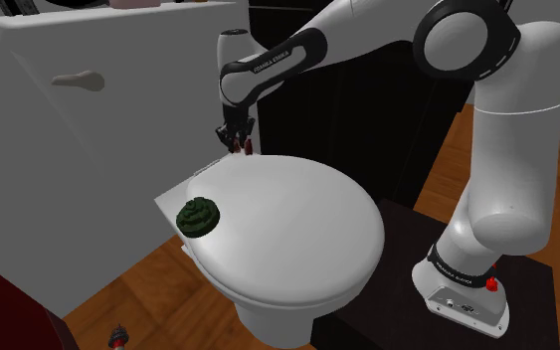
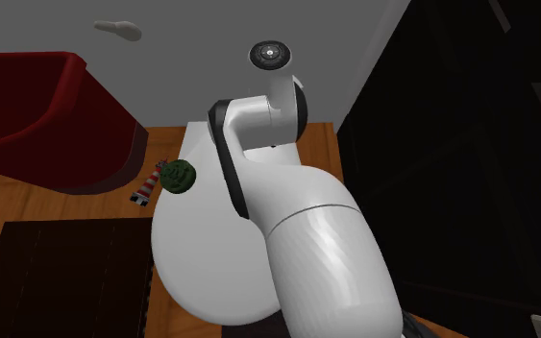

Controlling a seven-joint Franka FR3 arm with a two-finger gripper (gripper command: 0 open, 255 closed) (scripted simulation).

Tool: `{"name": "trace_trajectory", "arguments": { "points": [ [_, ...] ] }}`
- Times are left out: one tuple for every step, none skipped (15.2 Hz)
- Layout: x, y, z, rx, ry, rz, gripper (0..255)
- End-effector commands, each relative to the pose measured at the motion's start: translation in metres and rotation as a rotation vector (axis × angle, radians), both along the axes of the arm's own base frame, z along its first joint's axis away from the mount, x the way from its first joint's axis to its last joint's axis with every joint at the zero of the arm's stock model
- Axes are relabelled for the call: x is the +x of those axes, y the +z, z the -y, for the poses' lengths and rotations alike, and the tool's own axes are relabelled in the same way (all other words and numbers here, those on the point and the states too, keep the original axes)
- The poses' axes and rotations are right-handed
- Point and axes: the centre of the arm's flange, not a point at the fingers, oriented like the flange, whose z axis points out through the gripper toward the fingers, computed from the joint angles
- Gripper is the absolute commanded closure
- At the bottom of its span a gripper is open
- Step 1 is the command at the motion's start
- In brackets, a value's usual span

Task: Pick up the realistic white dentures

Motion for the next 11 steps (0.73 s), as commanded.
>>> {"name": "trace_trajectory", "arguments": {
  "points": [
    [-0.001, 0.01, 0.0, 0.0, 0.0, 0.0, 255],
    [-0.001, 0.015, 0.0, 0.0, 0.0, 0.0, 255],
    [-0.001, 0.021, 0.0, 0.0, 0.0, 0.0, 255],
    [-0.001, 0.026, 0.0, 0.0, 0.0, 0.0, 255],
    [-0.001, 0.031, 0.0, 0.0, 0.0, 0.0, 255],
    [-0.001, 0.036, 0.0, 0.0, 0.0, 0.0, 255],
    [-0.001, 0.042, 0.0, 0.0, 0.0, 0.0, 255],
    [-0.001, 0.047, 0.0, 0.0, 0.0, 0.0, 255],
    [-0.001, 0.052, 0.0, 0.0, 0.0, 0.0, 255],
    [-0.001, 0.058, 0.0, 0.0, 0.0, 0.0, 255],
    [-0.001, 0.063, 0.0, 0.0, 0.0, 0.0, 255]
  ]
}}
